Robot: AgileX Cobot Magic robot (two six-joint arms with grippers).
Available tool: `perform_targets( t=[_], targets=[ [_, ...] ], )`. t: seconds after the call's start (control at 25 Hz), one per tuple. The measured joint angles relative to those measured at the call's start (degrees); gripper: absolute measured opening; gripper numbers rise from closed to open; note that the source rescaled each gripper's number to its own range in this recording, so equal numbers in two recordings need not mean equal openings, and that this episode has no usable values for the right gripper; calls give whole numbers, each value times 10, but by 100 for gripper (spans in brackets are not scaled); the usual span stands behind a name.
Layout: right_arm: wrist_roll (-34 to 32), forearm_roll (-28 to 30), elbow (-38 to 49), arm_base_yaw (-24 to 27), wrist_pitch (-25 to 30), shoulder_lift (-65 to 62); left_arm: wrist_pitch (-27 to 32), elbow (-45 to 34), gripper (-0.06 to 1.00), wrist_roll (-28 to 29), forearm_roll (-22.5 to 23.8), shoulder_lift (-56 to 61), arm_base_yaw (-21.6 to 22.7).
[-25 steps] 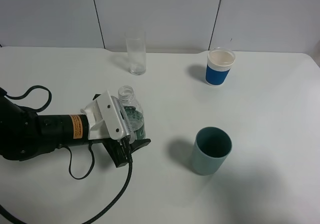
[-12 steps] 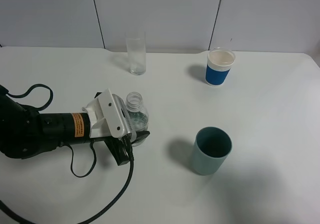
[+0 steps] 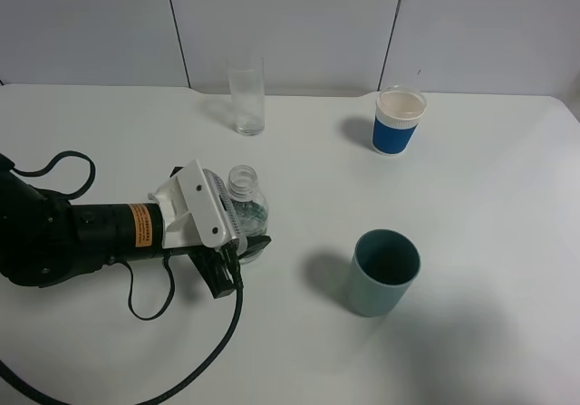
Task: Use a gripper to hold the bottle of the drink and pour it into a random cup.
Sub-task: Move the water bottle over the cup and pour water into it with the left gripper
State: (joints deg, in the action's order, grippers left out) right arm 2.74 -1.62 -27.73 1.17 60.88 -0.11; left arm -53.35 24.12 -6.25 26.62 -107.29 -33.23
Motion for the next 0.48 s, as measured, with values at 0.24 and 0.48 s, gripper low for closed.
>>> perform_targets(
  t=[0.24, 0.48],
  targets=[
    [0, 0, 0, 0, 0, 0, 52, 0, 0, 9, -31, 36, 0],
    [0, 0, 0, 0, 0, 0, 92, -1, 0, 24, -117, 83, 0]
  ],
)
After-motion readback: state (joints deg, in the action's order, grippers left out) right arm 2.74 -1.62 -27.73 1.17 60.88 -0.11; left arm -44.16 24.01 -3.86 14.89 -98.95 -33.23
